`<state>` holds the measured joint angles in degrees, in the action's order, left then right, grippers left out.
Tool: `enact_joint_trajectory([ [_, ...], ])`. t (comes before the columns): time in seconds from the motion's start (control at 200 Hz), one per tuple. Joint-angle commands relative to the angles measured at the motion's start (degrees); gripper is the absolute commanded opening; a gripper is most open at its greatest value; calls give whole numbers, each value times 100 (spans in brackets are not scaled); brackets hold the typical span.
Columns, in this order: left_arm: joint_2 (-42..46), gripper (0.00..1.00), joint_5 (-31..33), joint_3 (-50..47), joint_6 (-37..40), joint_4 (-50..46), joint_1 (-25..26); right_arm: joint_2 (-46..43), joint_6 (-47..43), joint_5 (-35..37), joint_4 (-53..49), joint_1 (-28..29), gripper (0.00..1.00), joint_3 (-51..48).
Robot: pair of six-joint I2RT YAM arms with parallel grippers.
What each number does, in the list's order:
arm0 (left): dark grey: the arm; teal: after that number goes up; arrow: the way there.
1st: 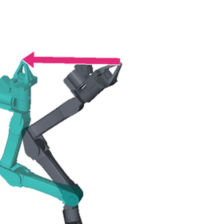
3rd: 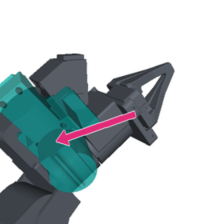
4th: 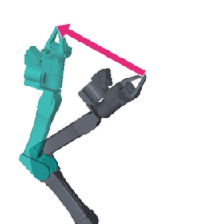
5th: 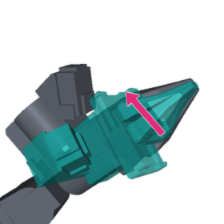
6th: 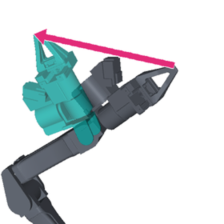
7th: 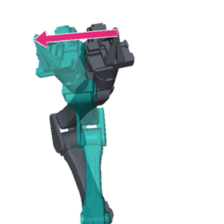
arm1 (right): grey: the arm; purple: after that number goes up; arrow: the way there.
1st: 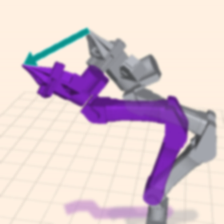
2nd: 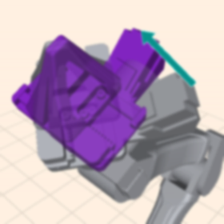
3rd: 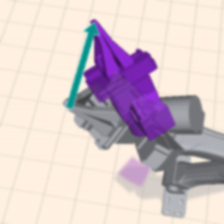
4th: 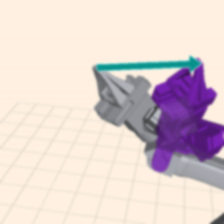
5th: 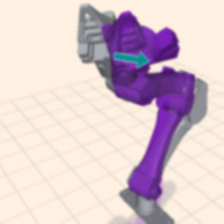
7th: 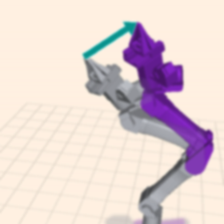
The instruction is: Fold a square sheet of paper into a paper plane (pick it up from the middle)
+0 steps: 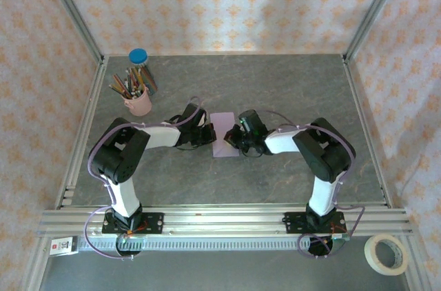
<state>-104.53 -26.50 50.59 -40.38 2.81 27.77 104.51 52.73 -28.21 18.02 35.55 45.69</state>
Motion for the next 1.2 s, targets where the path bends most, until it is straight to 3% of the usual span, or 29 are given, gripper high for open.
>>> enact_joint_trajectory([
  [0.0, -724, 0, 1104, -387, 232, -1214, -52, -110, 61, 692, -709, -324, 0, -149],
  [0.305, -601, 0, 890, -263, 302, -1151, -50, -438, -532, 1002, -1395, -620, 0, 343],
  [0.621, -573, 0, 690, -31, 498, -1222, -38, -339, -1032, 492, -1247, 29, 0, 790],
  [0.846, -621, 0, 680, -40, 557, -1248, -44, 104, -866, 352, -1192, 57, 0, 949],
  [1.196, -745, 0, 787, -111, 645, -1359, -44, -38, -431, 896, -1290, -636, 0, 340],
])
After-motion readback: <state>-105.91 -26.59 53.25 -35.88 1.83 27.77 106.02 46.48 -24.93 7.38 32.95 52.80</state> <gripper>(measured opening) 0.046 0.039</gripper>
